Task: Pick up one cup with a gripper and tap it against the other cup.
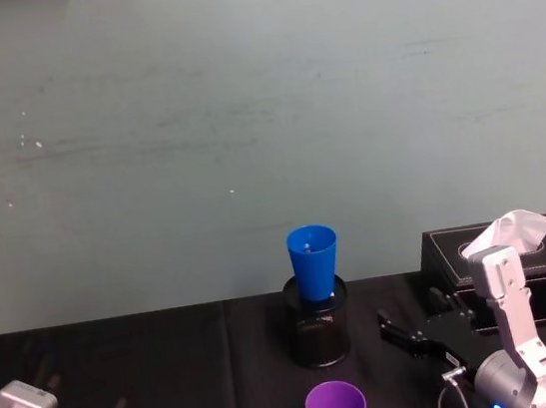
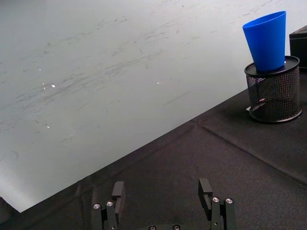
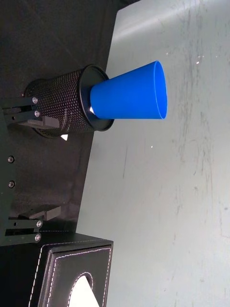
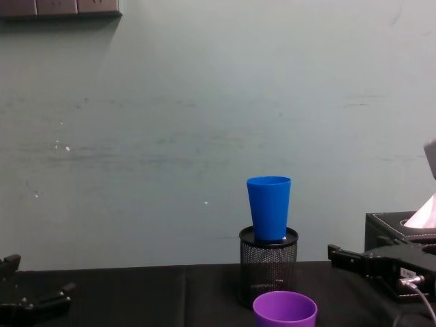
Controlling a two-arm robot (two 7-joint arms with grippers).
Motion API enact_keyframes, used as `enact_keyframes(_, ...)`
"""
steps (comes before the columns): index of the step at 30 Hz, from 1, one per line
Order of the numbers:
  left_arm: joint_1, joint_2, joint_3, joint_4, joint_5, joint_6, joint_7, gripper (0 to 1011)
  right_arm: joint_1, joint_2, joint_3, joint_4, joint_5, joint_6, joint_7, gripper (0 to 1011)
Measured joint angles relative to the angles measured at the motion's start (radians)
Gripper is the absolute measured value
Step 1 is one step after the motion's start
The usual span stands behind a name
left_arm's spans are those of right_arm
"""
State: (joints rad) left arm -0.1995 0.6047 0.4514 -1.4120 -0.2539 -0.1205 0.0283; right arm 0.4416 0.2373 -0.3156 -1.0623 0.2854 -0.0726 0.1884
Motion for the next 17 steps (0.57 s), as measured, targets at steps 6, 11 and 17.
enact_keyframes(6, 0.000, 0.000, 0.000, 0.000, 0.000, 0.000, 0.000, 1000, 0.000, 0.000, 0.000, 0.000, 0.001, 0.000, -0.001, 1003)
enact_keyframes(11, 0.000, 0.000, 0.000, 0.000, 0.000, 0.000, 0.000, 1000, 0.000, 0.000, 0.000, 0.000, 0.001, 0.000, -0.001, 1003)
enact_keyframes(17, 0.000, 0.000, 0.000, 0.000, 0.000, 0.000, 0.000, 1000, 0.000, 0.000, 0.000, 0.000, 0.001, 0.000, -0.001, 1003)
